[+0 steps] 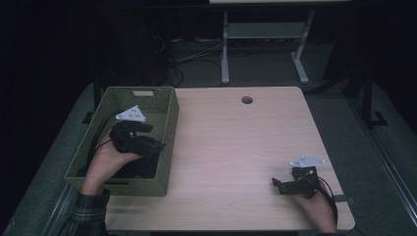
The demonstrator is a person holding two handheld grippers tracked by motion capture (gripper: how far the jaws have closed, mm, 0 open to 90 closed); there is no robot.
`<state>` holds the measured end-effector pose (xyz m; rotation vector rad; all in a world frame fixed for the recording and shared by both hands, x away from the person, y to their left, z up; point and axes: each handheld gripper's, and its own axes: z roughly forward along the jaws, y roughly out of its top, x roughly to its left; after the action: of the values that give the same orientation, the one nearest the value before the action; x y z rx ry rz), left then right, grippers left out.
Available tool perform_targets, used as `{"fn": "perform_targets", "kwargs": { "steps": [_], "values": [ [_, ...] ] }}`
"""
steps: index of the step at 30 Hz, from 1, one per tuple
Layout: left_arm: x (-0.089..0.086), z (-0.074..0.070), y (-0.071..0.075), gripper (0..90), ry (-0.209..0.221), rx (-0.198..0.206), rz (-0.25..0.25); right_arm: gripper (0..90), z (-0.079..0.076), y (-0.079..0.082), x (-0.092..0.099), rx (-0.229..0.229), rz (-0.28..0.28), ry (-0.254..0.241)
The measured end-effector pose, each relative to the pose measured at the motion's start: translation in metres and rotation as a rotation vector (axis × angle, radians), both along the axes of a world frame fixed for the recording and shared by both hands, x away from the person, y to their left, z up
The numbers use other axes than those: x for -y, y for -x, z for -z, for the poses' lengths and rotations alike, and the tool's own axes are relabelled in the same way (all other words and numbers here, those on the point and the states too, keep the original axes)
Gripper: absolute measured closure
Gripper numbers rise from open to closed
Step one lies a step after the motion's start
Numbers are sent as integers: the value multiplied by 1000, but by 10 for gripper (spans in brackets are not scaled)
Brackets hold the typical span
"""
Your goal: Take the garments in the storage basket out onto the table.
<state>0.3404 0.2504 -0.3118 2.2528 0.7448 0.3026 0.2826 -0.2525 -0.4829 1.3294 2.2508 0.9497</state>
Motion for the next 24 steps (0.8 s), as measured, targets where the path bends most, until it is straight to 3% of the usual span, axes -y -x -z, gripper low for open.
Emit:
{"fn": "perform_targets", "kwargs": {
  "steps": [7, 24],
  "values": [
    [-19, -1, 3, 153, -15, -1, -34, 25, 0, 0, 0, -1, -1, 2],
    [-65, 1, 11, 153, -6, -16, -134, 25, 0, 0, 0, -1, 1, 2]
  ]
}}
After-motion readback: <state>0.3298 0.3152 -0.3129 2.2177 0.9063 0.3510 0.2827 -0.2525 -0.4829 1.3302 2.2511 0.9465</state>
